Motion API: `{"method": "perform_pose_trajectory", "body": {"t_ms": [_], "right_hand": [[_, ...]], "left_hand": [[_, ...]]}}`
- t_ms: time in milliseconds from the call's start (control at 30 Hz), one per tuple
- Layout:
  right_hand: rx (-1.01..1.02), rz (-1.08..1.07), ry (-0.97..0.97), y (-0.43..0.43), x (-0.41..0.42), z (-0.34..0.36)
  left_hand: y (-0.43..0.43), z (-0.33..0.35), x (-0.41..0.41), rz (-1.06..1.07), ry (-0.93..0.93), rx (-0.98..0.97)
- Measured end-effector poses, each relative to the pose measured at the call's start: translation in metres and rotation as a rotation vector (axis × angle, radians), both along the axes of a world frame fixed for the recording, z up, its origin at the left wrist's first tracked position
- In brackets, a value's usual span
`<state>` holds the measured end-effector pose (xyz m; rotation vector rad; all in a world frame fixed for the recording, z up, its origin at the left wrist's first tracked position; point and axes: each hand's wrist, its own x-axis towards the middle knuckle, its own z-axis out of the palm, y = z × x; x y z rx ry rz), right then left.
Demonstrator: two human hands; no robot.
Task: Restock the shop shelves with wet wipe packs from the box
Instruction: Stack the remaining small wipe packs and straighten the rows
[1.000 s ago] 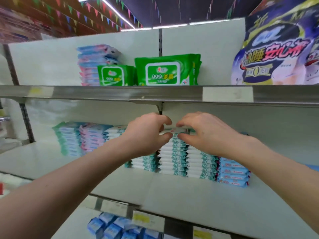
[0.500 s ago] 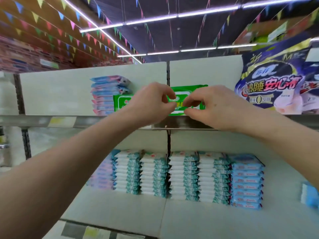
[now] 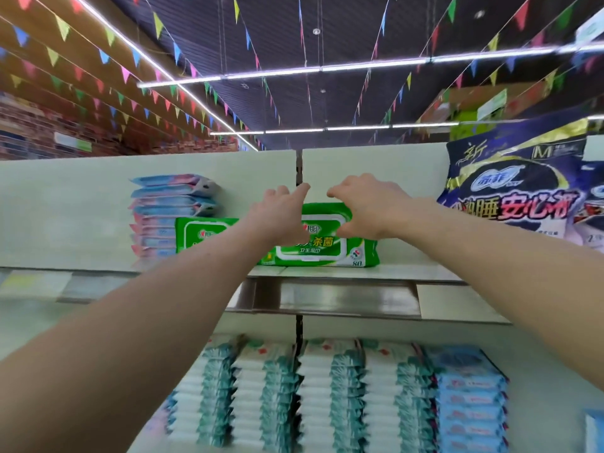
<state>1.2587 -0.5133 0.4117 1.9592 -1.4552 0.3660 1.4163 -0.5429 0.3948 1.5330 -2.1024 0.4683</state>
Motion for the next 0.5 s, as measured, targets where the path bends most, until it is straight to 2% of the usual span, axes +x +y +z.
{"method": "perform_pose_trajectory", "body": {"t_ms": [267,500], "right_hand": [[-0.015,0.005,0.141,-0.024,0.004,-0.008],[-0.013,0.014,0.115,-0.031,0.002,-0.012]], "left_hand": [[-0.028,0.001,0.007,0.063,-0.09,0.002],[-0.033,0.002,0.006,0.076,-0.152,-0.022]]}}
